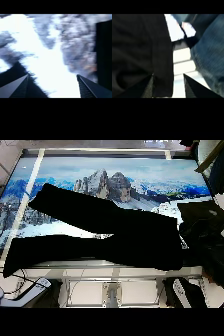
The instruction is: Fold the clothes and pants, and hang the long-sleeved shirts on hangers.
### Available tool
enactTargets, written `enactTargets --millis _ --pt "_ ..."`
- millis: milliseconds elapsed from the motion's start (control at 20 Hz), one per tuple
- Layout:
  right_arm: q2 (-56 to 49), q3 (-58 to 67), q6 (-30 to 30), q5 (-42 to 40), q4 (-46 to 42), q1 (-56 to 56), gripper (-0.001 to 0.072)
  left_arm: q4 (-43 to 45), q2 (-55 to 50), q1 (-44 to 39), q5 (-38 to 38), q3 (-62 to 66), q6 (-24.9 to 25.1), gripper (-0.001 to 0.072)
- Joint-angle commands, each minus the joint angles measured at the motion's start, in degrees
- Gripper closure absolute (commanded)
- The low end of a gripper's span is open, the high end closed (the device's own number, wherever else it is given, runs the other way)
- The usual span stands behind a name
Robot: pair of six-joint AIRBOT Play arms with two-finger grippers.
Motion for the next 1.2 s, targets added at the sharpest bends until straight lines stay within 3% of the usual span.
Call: enactTargets --millis 0,200,350,450,550,700,800,900,1150 --pt "-0.74 2.36 2.36 -5.27 6.49 -0.02 0.0255 -17.92 -7.87 -5.51 0.5 4.22 7.58 -0.0003" --pt "-2.08 2.36 2.36 -7.89 21.42 0.0 0.0257 -17.66 -15.17 -17.0 10.84 5.51 10.12 -0.0003" --pt "-1.86 2.4 2.36 -7.41 27.28 0.11 0.0258 -8.5 -18.78 -22.34 17.57 5.51 9.75 -0.0003" --pt "-1.84 2.89 2.8 -6.34 28.44 0.11 0.0258 -3.8 -20.76 -21.79 17.11 5.49 1.77 0.0" --pt "-1.84 3.43 3.72 -6.01 29.09 0.11 0.0258 -6.1 -22.73 -19.37 17.09 5.51 -8.44 0.0001" --pt "-1.84 3.91 4.72 -6.16 30.69 0.11 0.0258 -19.3 -25.55 -17.7 17.2 5.51 -2.8 0.0016" --pt "-1.84 3.91 4.74 -6.14 32.0 0.11 0.0258 -25.66 -27.32 -17.73 17.44 5.51 0.9 0.0079" --pt "-1.86 3.91 4.72 -6.14 32.85 0.11 0.0258 -31.63 -29.03 -17.84 17.81 5.86 5.27 0.0079" --pt "-1.86 3.91 4.74 -6.16 32.89 0.11 0.0258 -35.36 -32.7 -19.21 18.03 8.41 7.72 0.0081"
